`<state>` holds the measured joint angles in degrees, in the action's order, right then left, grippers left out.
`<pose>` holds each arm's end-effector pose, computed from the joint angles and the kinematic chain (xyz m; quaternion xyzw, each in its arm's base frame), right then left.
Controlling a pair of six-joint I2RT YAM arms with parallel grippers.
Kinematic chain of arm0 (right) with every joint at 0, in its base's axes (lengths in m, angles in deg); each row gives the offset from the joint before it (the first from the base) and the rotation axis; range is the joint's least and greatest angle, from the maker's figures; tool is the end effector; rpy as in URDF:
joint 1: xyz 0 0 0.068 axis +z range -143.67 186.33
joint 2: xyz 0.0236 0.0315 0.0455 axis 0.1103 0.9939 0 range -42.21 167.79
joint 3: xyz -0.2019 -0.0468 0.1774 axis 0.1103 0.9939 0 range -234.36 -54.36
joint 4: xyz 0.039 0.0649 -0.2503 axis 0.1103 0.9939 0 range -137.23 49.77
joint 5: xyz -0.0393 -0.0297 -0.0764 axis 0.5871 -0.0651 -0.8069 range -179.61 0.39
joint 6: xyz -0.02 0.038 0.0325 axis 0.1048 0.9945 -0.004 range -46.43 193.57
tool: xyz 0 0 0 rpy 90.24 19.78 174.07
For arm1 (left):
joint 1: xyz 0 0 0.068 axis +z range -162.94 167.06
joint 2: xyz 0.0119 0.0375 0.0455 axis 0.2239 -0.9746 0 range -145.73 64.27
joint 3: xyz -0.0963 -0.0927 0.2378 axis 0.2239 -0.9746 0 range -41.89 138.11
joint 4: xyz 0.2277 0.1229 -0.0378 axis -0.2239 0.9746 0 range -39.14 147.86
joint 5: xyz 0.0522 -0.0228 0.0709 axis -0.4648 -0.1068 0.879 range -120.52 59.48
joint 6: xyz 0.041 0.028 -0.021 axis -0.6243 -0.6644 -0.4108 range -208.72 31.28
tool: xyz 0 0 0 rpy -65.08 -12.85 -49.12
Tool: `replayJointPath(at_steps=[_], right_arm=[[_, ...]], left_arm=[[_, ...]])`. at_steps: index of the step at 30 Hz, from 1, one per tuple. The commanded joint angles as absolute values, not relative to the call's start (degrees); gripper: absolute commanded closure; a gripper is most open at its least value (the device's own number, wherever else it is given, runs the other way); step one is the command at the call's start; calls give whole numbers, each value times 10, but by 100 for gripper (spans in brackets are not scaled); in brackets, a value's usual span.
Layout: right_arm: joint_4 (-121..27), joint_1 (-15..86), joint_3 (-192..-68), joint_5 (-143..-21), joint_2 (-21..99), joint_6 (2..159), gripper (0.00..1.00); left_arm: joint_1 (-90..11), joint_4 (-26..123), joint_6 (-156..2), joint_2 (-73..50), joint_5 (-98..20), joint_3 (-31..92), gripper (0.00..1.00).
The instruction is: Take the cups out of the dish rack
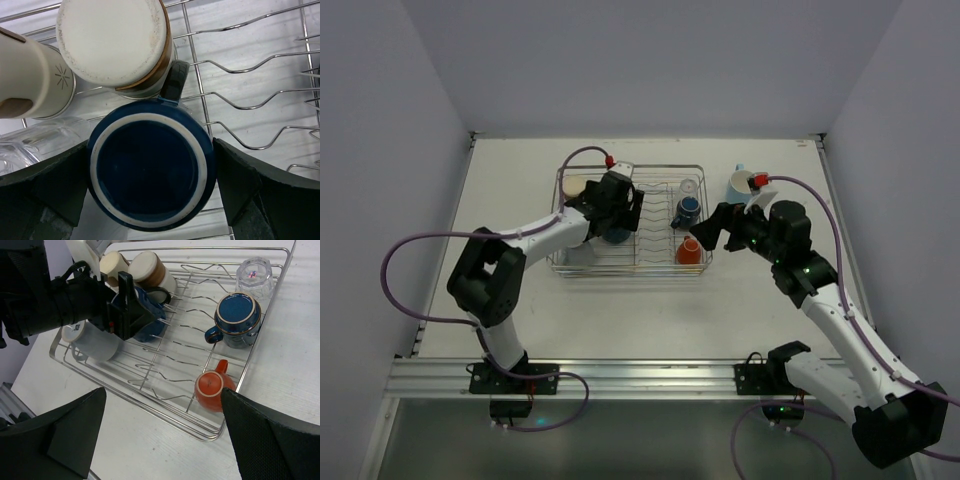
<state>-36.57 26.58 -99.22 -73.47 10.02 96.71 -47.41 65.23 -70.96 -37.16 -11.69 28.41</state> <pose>0.1954 0.0827 0.3169 -0.0623 0.8030 0.3206 0.4986 0.3268 -0.2104 0.2201 0.0714 0.9124 -0.0285 0.4020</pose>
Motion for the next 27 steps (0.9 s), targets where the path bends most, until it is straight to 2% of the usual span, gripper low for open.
replayJointPath(at_steps=[1,4,5,7,8,9,10,14,19,23,27], right_arm=[[-393,270,-992,-720,100,969,1],[-391,272,-994,-716,97,973,1],[-392,272,-993,-715,94,975,1],[-399,273,-991,-708,89,982,1],[-403,275,-989,-705,89,988,1],[-405,276,-989,-699,89,991,1],[-410,280,-988,-698,88,995,1],[-455,291,-972,-694,77,1054,2],[-580,305,-934,-657,76,1138,5],[-646,329,-912,-655,85,1169,7],[-725,342,-885,-647,93,1202,10]], left_arm=[[-464,619,-711,-378,-116,290,0],[-462,610,-708,-373,-121,282,5],[-461,607,-707,-369,-121,279,19],[-461,595,-706,-349,-121,268,37],[-461,593,-705,-339,-120,263,54],[-461,593,-704,-330,-121,261,60],[-460,592,-704,-309,-121,260,72],[-461,590,-695,-235,-138,238,88],[-460,581,-662,-125,-168,198,95],[-461,557,-622,-60,-252,164,98],[-461,452,-551,-3,-348,115,98]])
